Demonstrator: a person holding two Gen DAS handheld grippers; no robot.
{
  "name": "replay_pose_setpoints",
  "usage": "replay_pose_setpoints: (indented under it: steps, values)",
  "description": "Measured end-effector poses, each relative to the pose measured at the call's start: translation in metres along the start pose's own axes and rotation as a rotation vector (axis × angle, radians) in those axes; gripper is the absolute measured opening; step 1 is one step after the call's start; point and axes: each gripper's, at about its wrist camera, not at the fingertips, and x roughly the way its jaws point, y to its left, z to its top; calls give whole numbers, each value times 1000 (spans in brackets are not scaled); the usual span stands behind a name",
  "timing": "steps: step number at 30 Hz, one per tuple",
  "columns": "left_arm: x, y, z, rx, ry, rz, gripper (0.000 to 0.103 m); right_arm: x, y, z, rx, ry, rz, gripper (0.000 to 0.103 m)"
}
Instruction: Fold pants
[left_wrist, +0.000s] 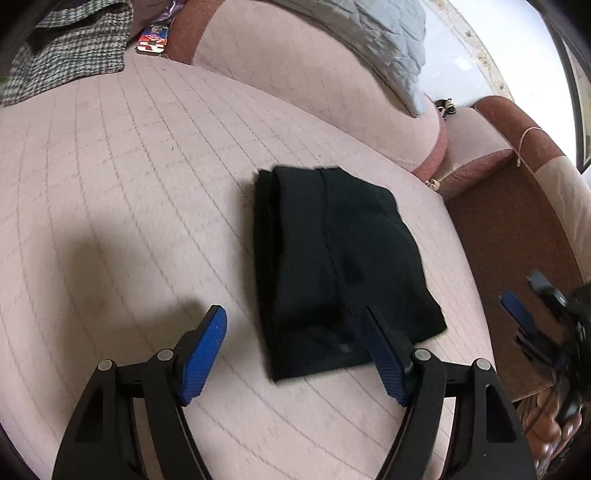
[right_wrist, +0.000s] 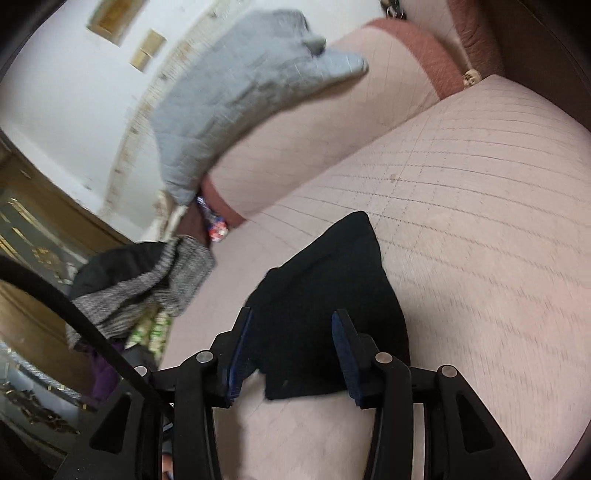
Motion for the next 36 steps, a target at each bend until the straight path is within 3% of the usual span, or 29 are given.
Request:
replay_pose_setpoints:
  steps: [3, 8, 13, 17, 19, 27, 36]
  values:
    - [-8, -6, -24, -9, 8, -1, 74, -36, 0, -26, -7, -73, 12, 49]
    - [-17, -15, -60, 4, 29, 33, 74, -91, 5, -61, -110, -315, -114, 51]
    - [-19, -26, -81, 5, 50, 49, 75, -126, 20, -77, -175, -388, -92, 51]
    - [-19, -38, -89, 38, 47, 70, 75, -136, 33, -86, -175, -357, 44, 51]
    - [-25, -43, -94, 70, 16, 93, 75, -132, 37, -89, -189, -351, 46, 51]
    - [-43, -47, -106, 196, -76, 209, 76, -88, 16, -112, -229, -287, -241, 51]
    - [-40, -40, -104, 218, -81, 222, 76, -32, -30, -131, -159, -105, -370, 51]
